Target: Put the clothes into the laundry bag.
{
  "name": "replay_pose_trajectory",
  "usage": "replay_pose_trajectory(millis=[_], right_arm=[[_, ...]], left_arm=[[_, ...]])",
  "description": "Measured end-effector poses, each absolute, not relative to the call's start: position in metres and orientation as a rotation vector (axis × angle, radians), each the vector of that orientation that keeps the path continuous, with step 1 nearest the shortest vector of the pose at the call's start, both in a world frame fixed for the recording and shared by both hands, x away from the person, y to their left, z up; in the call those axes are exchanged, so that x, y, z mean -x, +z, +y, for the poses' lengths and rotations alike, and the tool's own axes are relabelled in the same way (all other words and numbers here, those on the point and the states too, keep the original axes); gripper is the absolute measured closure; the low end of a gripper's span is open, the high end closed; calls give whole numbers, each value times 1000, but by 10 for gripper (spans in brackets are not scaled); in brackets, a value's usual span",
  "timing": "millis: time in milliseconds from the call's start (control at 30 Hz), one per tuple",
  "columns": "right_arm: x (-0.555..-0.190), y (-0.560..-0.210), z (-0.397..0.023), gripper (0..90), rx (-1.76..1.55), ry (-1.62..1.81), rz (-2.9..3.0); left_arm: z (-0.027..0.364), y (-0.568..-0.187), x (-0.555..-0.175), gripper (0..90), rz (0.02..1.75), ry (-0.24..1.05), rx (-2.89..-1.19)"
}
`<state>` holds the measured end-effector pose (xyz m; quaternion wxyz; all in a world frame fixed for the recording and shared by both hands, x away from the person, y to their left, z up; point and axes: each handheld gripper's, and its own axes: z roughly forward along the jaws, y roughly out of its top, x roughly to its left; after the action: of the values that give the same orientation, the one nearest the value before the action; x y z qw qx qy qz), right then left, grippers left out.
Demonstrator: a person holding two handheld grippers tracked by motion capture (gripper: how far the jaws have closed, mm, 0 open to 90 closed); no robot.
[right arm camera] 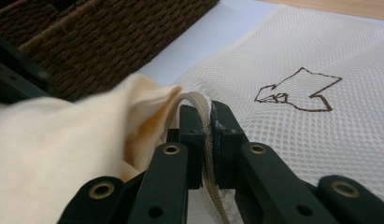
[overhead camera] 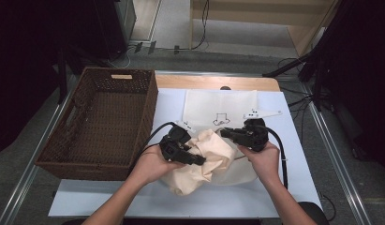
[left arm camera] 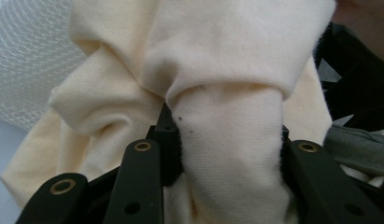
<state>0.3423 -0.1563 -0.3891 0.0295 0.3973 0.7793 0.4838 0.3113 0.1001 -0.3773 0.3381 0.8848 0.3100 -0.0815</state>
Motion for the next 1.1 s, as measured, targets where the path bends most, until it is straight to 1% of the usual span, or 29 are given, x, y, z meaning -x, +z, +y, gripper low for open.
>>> replay_pose_trajectory(millis=[267, 400, 500, 667, 767, 1100], right_arm=[[-336, -379, -150, 853, -1205, 1510, 2406], [-333, -376, -146, 853, -1185, 1501, 2409], [-333, -377, -147, 853, -1184, 1489, 2407], [-331, -376, -150, 860, -1175, 1478, 2405], [-328, -375, -149, 863, -1169, 1492, 2409], [-322, -379, -140, 864, -1151, 1463, 2449]], left_arm=[[91, -393, -308, 620, 812, -213, -2325], [84, -397, -308, 618, 801, -185, -2343], [86, -396, -311, 619, 852, -156, -2310], [101, -386, -322, 620, 957, -131, -2231], [105, -381, -325, 619, 989, -132, -2194], [78, -396, -321, 618, 974, -100, -2193]])
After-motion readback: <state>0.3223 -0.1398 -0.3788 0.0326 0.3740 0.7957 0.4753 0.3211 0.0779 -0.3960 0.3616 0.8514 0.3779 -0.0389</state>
